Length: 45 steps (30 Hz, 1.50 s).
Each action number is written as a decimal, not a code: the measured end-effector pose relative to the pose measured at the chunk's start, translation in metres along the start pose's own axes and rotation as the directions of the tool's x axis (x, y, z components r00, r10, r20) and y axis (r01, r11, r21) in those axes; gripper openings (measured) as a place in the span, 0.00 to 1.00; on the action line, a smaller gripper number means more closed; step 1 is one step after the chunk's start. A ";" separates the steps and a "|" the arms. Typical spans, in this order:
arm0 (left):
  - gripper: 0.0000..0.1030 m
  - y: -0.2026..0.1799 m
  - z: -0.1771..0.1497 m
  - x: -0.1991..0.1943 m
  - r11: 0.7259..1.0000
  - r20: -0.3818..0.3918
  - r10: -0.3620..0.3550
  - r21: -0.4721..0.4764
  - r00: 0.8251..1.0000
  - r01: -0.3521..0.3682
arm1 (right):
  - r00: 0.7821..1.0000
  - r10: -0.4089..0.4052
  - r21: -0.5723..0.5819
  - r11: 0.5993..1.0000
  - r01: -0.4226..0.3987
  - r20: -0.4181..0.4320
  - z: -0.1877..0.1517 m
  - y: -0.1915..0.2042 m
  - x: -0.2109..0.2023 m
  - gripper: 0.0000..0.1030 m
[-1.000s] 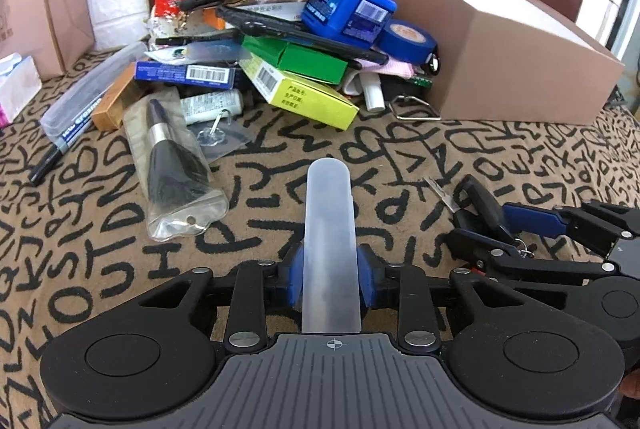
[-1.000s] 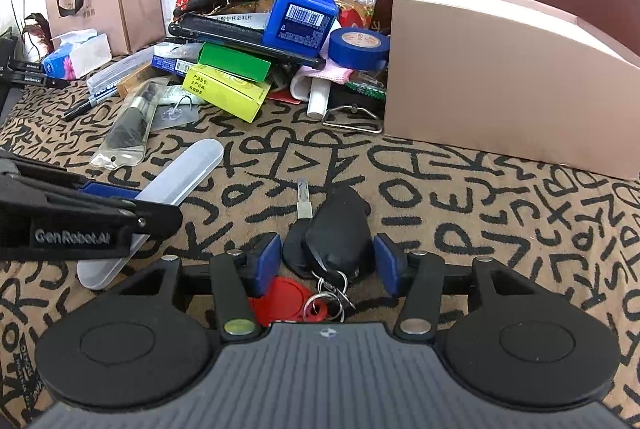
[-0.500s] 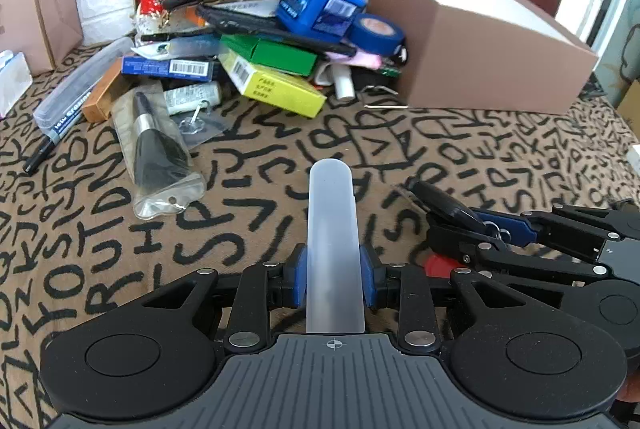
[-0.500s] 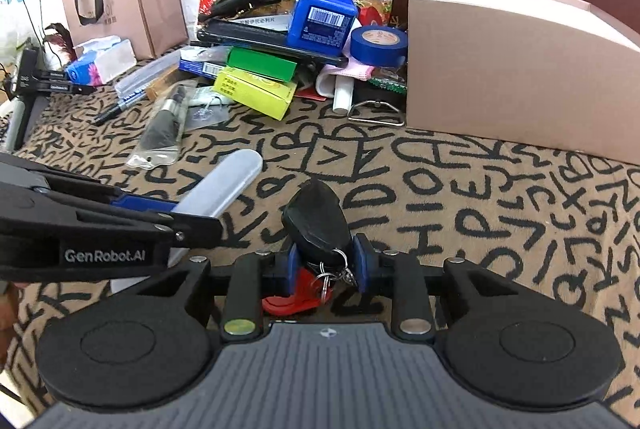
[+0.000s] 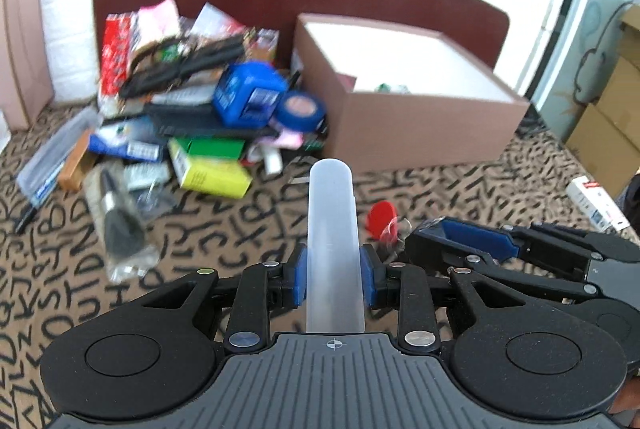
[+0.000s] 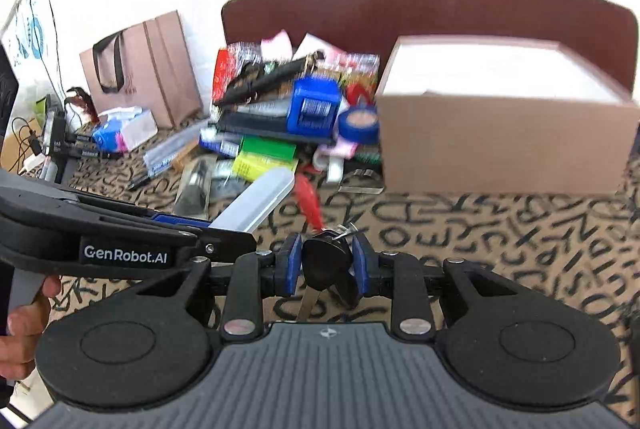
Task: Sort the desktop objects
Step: 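Carry the clear case and car key toward the brown box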
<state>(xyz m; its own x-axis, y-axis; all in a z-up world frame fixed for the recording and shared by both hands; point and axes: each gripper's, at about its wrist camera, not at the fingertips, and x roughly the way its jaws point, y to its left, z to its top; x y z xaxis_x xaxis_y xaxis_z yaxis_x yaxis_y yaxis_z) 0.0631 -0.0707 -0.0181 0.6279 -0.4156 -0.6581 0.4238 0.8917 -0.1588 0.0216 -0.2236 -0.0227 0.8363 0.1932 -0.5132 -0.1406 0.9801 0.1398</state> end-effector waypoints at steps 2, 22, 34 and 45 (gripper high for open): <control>0.25 -0.005 0.007 -0.003 1.000 0.016 -0.012 0.006 1.000 0.012 | 1.000 0.005 0.005 1.000 -0.006 0.024 0.006 -0.005 -0.007 0.04; 0.26 0.006 -0.011 0.013 1.000 -0.040 0.008 -0.024 0.999 -0.009 | 0.979 -0.104 -0.076 0.993 0.091 -0.176 -0.046 -0.028 0.029 0.59; 0.26 0.023 -0.015 0.031 0.998 -0.084 0.008 -0.063 0.996 -0.013 | 0.982 -0.071 -0.113 0.992 0.051 -0.175 -0.051 -0.023 0.059 0.54; 0.26 0.018 -0.010 0.026 0.999 -0.062 0.008 -0.039 0.998 -0.010 | 0.992 -0.063 -0.067 0.996 0.056 -0.107 -0.040 -0.019 0.047 0.52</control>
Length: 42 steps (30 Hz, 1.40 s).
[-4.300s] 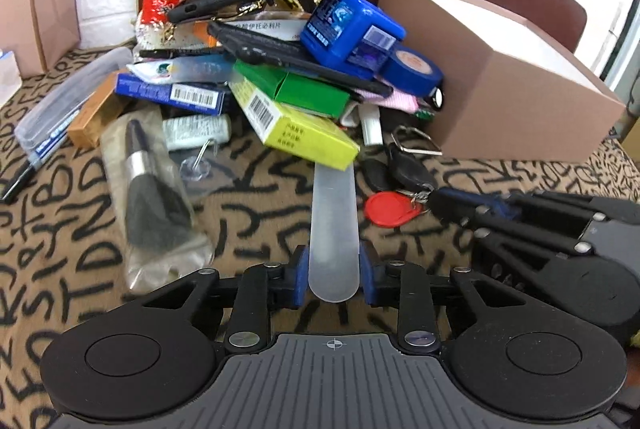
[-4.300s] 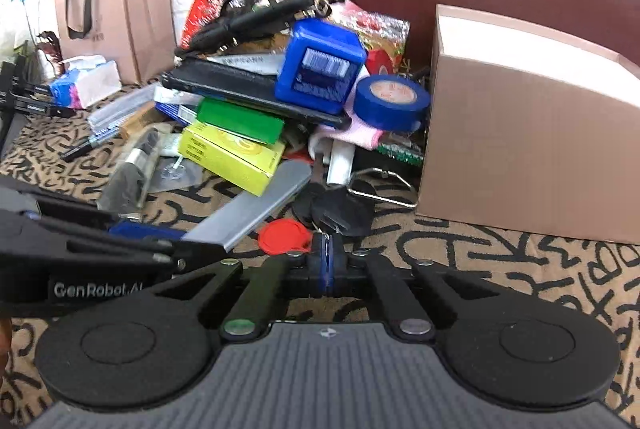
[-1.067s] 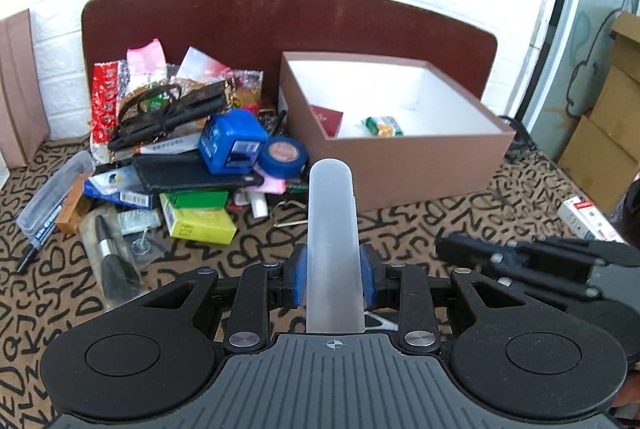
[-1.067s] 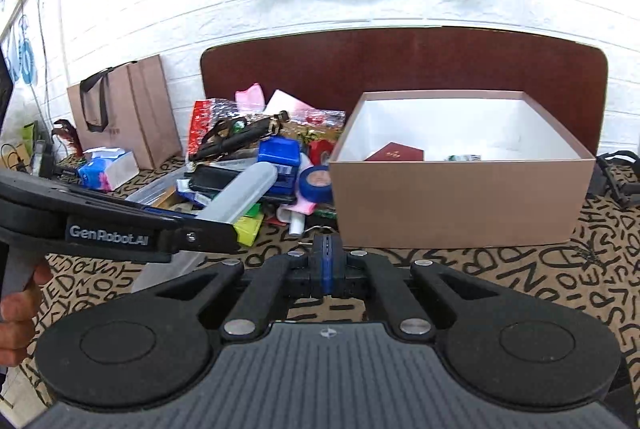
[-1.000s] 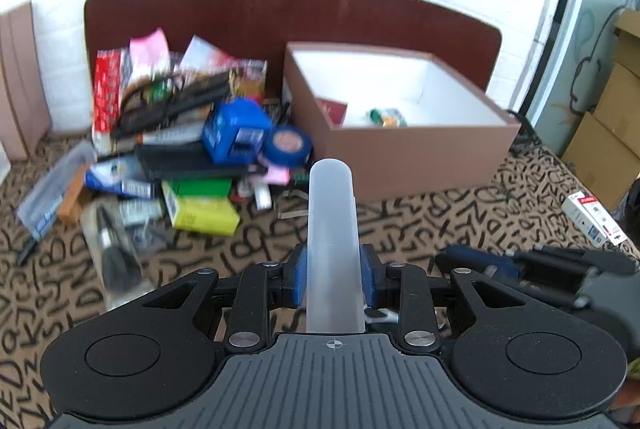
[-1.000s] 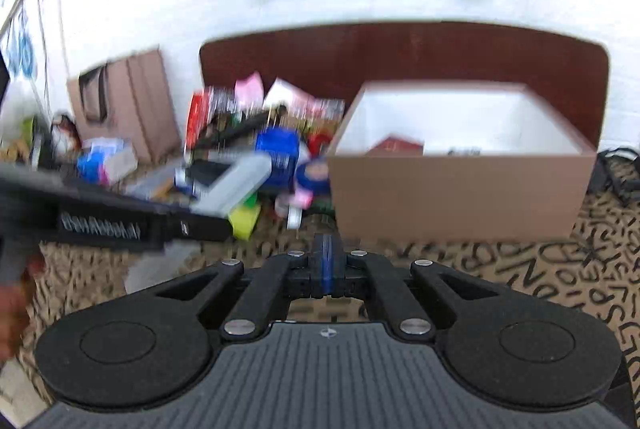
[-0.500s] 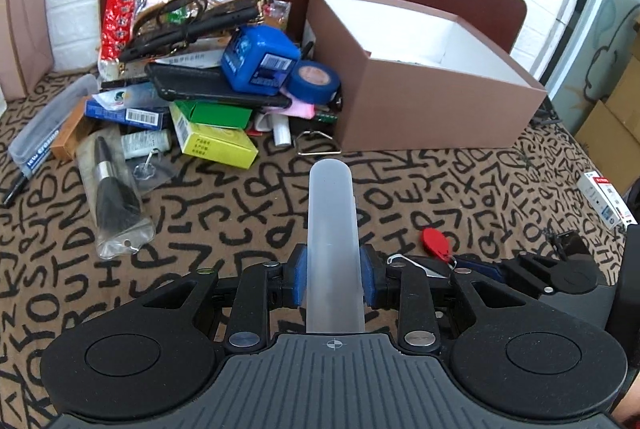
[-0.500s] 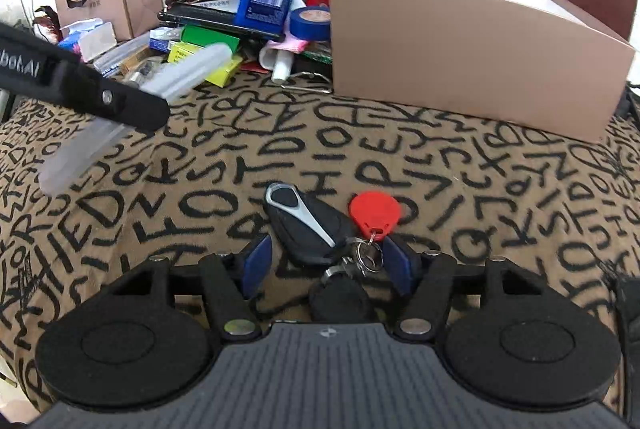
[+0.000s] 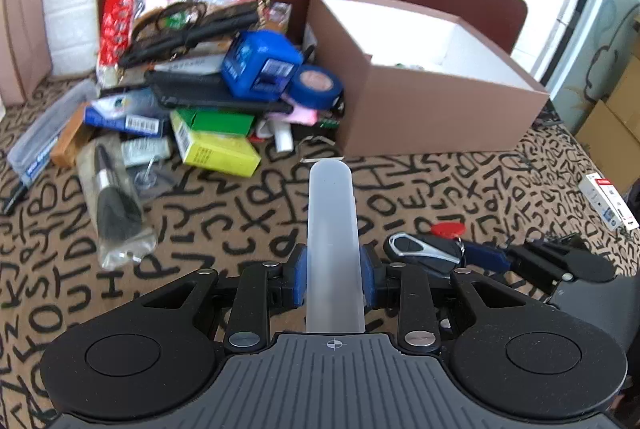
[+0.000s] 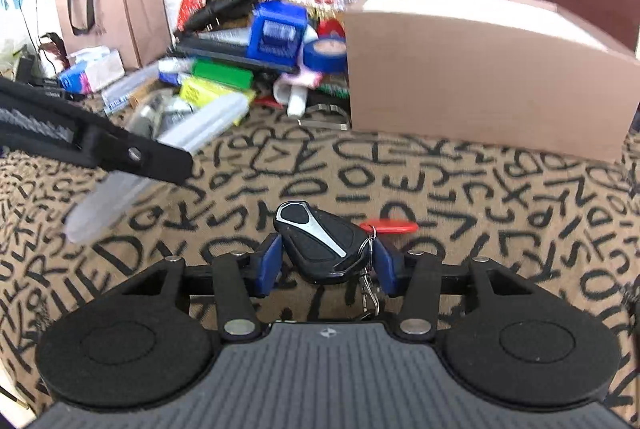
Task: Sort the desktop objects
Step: 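Carry the clear case and car key toward the brown box, then open the left tool over the box while the right tool releases the car key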
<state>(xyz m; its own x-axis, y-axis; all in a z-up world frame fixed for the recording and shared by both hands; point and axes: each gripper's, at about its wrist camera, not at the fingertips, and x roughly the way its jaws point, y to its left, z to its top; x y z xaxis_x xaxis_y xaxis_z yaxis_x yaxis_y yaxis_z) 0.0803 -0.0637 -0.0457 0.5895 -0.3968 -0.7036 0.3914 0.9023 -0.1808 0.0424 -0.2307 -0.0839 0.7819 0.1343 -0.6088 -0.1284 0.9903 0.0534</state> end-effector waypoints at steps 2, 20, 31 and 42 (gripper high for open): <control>0.26 -0.004 0.003 -0.004 1.000 0.013 -0.002 0.008 1.000 0.002 | 1.000 0.007 0.006 1.000 -0.007 0.023 0.007 -0.001 -0.008 0.52; 0.26 -0.073 0.106 -0.024 0.989 0.188 -0.085 0.132 0.979 0.060 | 0.963 -0.031 0.035 0.999 0.023 0.269 0.104 -0.057 -0.073 0.52; 0.26 -0.100 0.192 0.049 0.987 0.169 -0.104 0.135 0.980 0.081 | 0.935 -0.205 -0.030 0.974 0.223 0.290 0.177 -0.109 -0.032 0.52; 0.26 -0.096 0.209 0.148 0.991 0.049 -0.086 0.110 0.995 0.081 | 0.955 -0.253 -0.027 0.965 0.261 0.156 0.188 -0.167 0.046 0.52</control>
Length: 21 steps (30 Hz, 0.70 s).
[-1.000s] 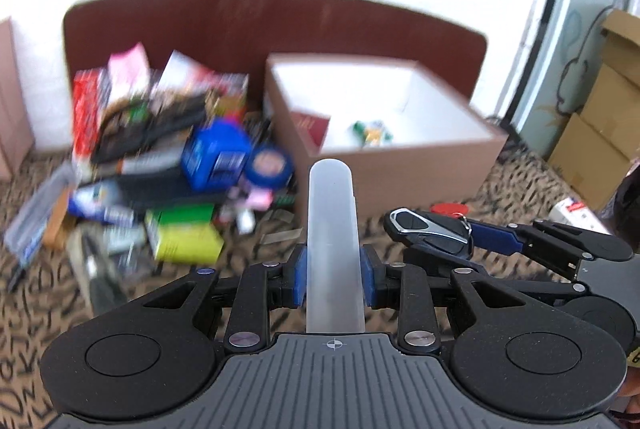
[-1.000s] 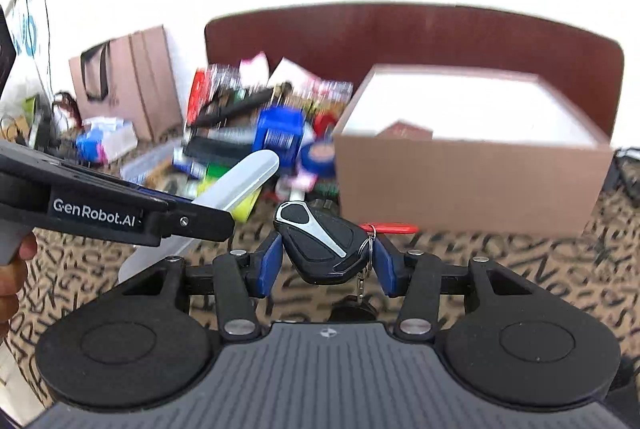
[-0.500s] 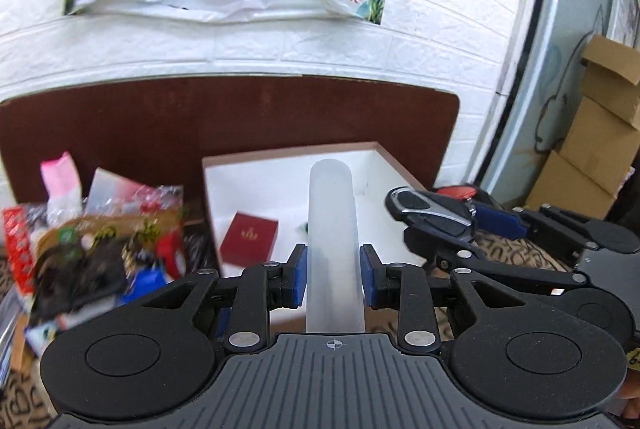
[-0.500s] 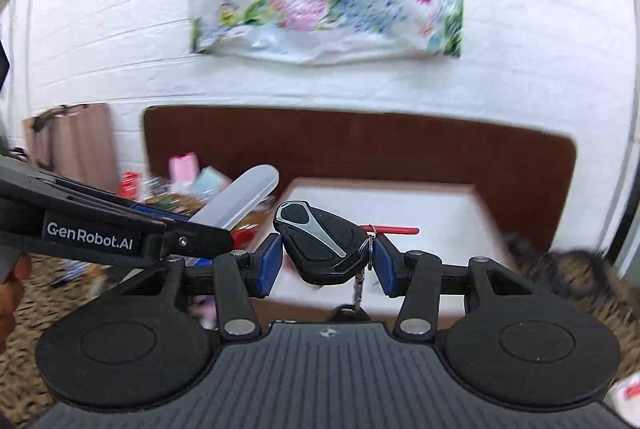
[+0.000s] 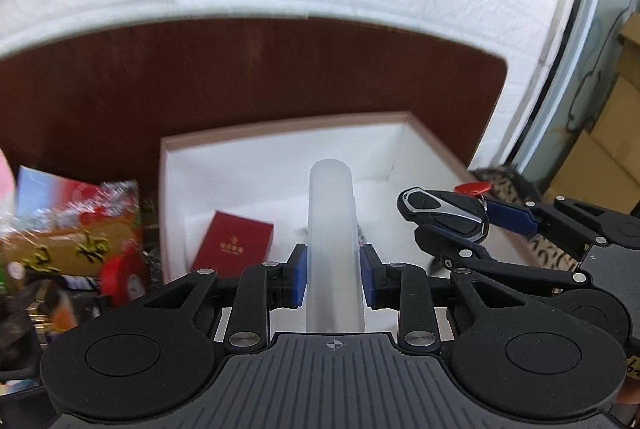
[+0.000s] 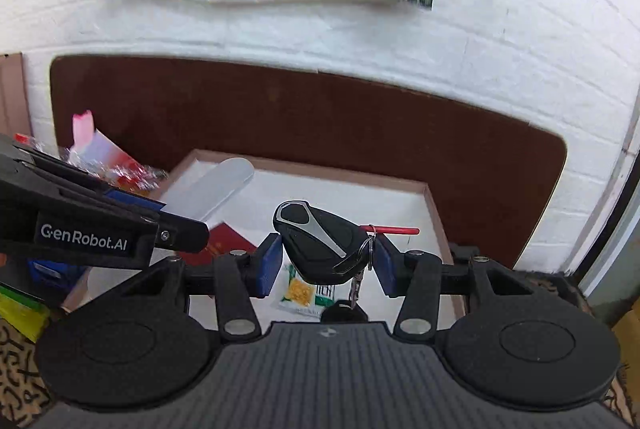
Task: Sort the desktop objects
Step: 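Open the left tool over the box while the right tool releases the car key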
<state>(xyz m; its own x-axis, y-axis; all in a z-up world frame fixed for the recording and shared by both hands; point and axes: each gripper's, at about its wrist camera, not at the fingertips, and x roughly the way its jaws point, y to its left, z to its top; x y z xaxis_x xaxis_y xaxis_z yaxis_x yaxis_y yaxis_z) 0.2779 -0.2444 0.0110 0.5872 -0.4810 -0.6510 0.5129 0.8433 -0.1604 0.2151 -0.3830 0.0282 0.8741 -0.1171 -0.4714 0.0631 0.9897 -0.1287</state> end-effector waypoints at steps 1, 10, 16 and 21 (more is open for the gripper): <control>0.26 0.001 -0.002 0.008 1.000 -0.013 0.002 0.000 1.000 -0.002 | 1.000 0.004 0.007 1.000 -0.004 -0.018 -0.005 -0.002 0.008 0.52; 0.36 0.006 -0.007 0.051 1.000 -0.068 0.026 0.012 0.997 -0.025 | 0.991 -0.007 0.033 0.999 0.011 -0.132 -0.028 -0.017 0.055 0.52; 1.00 0.011 -0.007 0.042 0.998 0.038 0.044 -0.035 0.998 -0.043 | 0.987 0.025 0.023 0.999 -0.022 -0.156 -0.028 -0.017 0.062 0.58; 1.00 0.012 -0.006 0.038 0.998 0.016 0.055 -0.045 0.998 -0.055 | 0.994 0.023 0.015 1.000 -0.021 -0.107 -0.026 -0.014 0.053 0.94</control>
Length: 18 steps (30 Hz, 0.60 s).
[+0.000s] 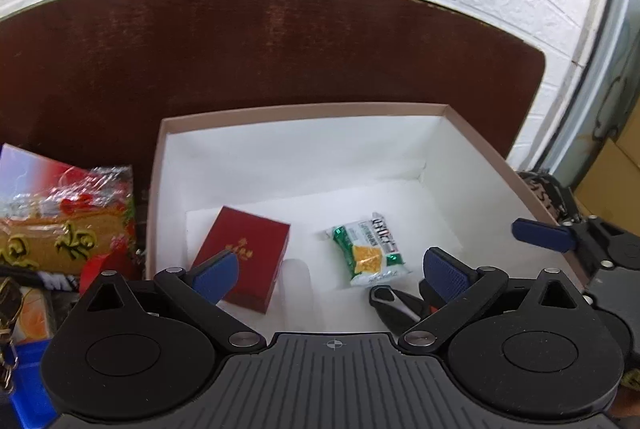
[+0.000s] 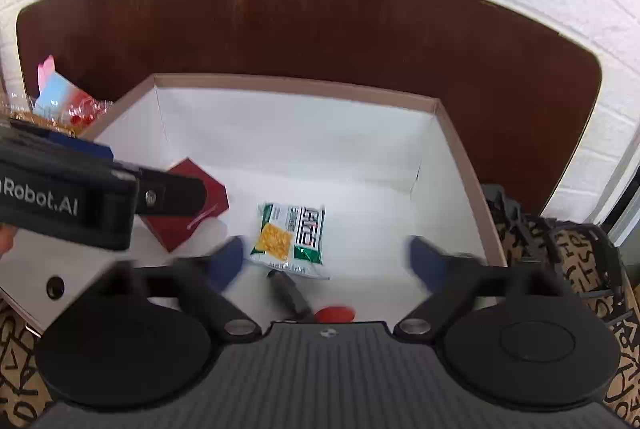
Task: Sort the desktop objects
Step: 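Open the left tool over the box while the right tool releases the car key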
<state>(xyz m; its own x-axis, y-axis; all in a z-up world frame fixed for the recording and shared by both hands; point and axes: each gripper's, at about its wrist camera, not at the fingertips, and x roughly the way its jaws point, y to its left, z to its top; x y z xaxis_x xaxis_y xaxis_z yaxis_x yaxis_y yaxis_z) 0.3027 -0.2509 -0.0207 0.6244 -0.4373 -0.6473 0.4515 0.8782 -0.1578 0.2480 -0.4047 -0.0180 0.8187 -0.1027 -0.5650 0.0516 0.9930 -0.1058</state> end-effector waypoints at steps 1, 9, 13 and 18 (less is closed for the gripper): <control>1.00 0.000 -0.001 -0.001 1.000 -0.001 0.001 -0.004 1.000 -0.001 | 1.000 0.009 -0.011 1.000 -0.009 0.004 0.000 0.002 -0.002 0.96; 1.00 -0.001 -0.013 -0.015 1.000 0.006 0.002 0.002 1.000 -0.003 | 1.000 0.004 -0.025 1.000 -0.004 -0.014 -0.001 0.009 -0.014 0.99; 1.00 -0.004 -0.016 -0.029 1.000 0.030 0.014 0.012 0.999 -0.015 | 1.000 -0.006 -0.003 1.000 0.005 -0.012 -0.002 0.009 -0.022 1.00; 1.00 -0.007 -0.020 -0.054 1.000 0.068 0.009 0.012 0.998 -0.010 | 1.000 -0.001 0.016 1.000 0.000 0.008 -0.002 0.014 -0.044 1.00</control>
<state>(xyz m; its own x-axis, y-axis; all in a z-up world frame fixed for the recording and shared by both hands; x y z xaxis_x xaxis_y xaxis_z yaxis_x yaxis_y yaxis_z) 0.2535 -0.2301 0.0006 0.6704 -0.4418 -0.5961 0.4534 0.8799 -0.1422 0.2115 -0.3862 0.0039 0.8230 -0.1028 -0.5587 0.0608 0.9938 -0.0934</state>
